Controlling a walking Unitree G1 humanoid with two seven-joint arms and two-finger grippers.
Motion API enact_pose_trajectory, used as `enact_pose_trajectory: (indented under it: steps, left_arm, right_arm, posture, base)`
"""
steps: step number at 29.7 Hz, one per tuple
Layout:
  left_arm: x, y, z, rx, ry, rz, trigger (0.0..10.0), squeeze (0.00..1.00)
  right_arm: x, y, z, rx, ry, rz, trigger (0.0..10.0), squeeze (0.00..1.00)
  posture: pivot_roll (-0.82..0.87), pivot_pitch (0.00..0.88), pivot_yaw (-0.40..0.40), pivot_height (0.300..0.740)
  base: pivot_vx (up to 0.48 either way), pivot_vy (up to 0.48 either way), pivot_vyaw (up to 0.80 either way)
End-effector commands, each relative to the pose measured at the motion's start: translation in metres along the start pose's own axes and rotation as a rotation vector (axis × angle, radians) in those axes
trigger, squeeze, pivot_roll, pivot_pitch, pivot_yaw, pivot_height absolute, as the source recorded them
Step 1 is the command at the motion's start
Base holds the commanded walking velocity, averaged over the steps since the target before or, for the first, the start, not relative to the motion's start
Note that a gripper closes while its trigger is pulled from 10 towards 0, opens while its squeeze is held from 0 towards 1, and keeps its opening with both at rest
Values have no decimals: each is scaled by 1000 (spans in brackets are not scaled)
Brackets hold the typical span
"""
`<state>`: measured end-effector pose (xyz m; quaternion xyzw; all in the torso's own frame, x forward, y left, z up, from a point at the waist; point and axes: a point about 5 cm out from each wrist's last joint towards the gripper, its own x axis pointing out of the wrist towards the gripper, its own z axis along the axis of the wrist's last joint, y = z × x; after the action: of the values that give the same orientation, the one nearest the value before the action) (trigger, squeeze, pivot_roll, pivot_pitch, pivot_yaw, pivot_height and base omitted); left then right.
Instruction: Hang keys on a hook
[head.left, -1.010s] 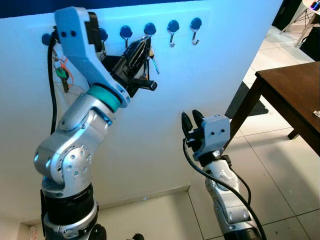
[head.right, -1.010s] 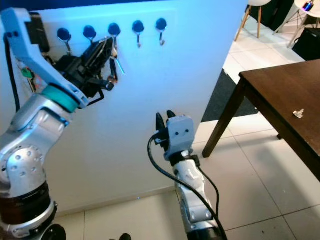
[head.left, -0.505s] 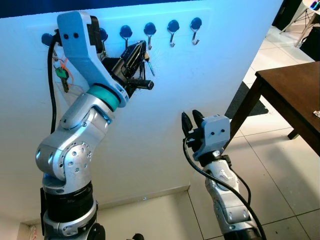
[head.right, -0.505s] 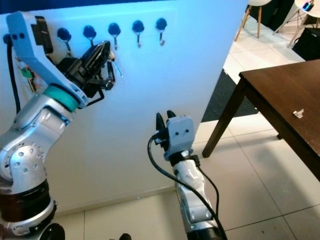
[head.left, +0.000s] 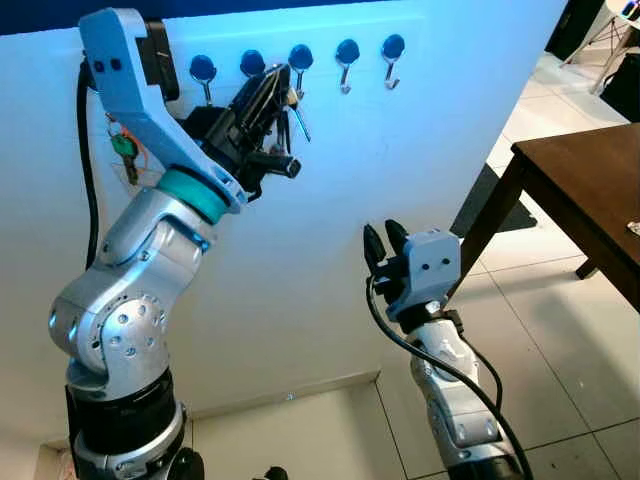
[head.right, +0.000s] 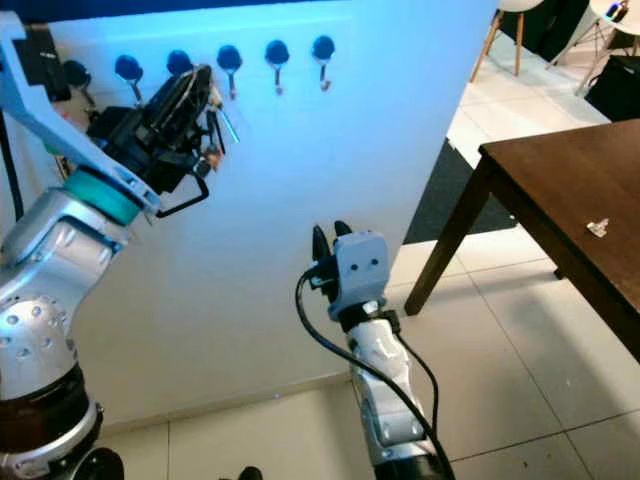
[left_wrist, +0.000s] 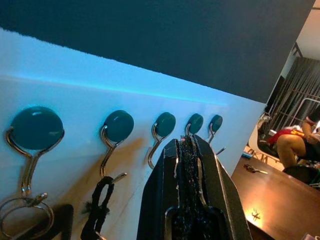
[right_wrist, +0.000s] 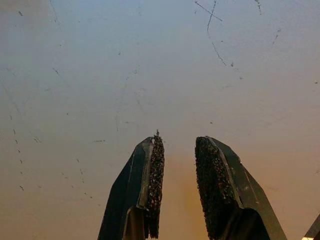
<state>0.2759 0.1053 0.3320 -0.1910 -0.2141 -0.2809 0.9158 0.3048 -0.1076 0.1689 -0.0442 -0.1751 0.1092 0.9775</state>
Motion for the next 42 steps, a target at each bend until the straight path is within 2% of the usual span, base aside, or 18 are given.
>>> enact_pose_trajectory:
  steps: [1,11,17,23,31,42]
  left_arm:
    - [0,-2,-3,9,11,2,10000,0]
    - [10,-7,-12,20,37,13,10000,0]
    - [16,0,-10,47,20,83,10000,0]
    - [15,4,-6,47,9,94,10000,0]
    - [12,4,-12,56,34,88,10000,0]
    - [5,0,-6,49,15,20,10000,0]
  right_arm:
    - [0,1,-1,5,5,4,10000,0]
    - [0,1,-1,4,5,3,10000,0]
    - [1,2,0,5,4,2,10000,0]
    - [0,2,0,6,3,1,10000,0]
    - [0,1,0,5,4,2,10000,0]
    - [-1,1,-1,4,6,4,10000,0]
  posture:
    - [-13,84,111,740]
    - [-17,86,114,740]
    - [-16,85,116,740]
    - [-16,86,116,740]
    - [-14,87,113,740]
    - [-10,77,110,740]
  base:
    - [0,0,0]
    - [0,0,0]
    - [0,0,0]
    - [0,0,0]
    - [0,0,0]
    - [0,0,0]
